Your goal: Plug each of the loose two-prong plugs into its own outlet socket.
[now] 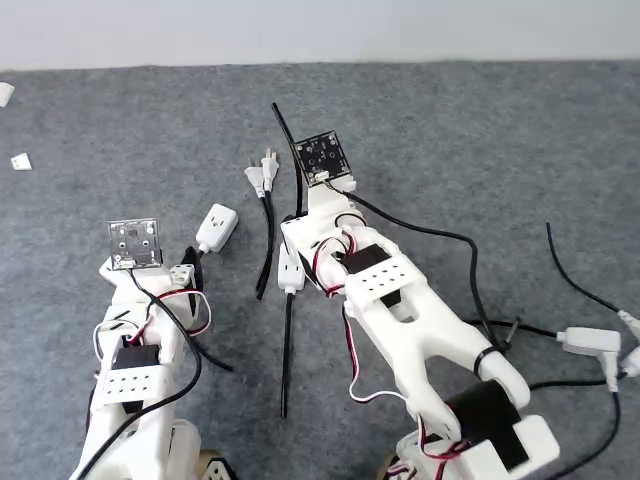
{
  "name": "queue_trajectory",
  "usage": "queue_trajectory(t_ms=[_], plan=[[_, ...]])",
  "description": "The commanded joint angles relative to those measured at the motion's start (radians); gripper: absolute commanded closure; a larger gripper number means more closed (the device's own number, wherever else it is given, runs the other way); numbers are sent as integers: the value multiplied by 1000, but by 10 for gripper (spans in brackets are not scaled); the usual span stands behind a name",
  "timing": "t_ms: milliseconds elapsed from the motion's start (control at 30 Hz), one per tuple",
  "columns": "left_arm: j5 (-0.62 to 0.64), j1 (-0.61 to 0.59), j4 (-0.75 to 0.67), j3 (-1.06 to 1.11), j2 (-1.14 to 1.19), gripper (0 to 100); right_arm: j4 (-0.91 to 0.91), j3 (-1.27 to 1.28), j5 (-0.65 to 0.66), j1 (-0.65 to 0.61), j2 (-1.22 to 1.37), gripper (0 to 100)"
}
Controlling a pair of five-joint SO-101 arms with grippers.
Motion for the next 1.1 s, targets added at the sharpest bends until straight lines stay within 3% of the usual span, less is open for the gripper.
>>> queue_trajectory(t_ms=[0,633,1067], plan=[[2,-5,-5,-18,-2,848,-5,15,-3,4,-44,991],[0,-31,-3,-16,-5,848,-5,126,178,-48,-107,991],[0,-32,-3,-16,-5,848,111,-46,184,-48,64,991]])
